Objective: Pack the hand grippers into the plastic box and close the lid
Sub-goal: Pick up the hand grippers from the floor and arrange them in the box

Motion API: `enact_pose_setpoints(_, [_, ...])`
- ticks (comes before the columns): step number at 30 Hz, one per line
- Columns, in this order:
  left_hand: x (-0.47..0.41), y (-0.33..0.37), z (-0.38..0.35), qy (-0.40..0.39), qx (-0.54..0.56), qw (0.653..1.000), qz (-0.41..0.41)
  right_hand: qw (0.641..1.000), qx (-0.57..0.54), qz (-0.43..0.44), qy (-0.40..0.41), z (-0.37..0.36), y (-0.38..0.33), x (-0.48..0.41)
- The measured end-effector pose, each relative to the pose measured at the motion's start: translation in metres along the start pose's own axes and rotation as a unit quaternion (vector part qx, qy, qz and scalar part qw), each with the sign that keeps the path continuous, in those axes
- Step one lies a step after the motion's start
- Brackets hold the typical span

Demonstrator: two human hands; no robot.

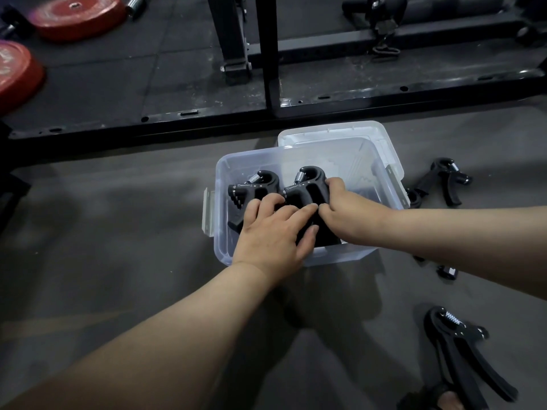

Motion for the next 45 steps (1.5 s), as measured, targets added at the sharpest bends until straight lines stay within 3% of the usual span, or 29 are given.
enact_pose_setpoints(10, [0.002, 0.004, 0.005, 0.035, -0.009, 0.999, -0.017, 1.000, 0.021, 0.009, -0.010, -0.001, 0.000, 0.004])
enact_pose_setpoints(24, [0.001, 0.003, 0.004, 0.028, -0.011, 0.999, -0.012, 0.998, -0.037, 0.036, -0.024, -0.006, -0.001, 0.009])
enact_pose_setpoints(45, [-0.001, 0.003, 0.004, 0.027, -0.007, 1.000, -0.006, 0.998, -0.034, 0.048, -0.021, -0.011, 0.004, 0.003])
Point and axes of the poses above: each hand's wrist, its own x-axis away from the middle knuckle, its own z-axis out of the back of the hand, y = z × x, the point moved 10 cm from there along -x, towards the middle knuckle, and after that the axes turned 9 degrees about -z, right-handed, at the moved point
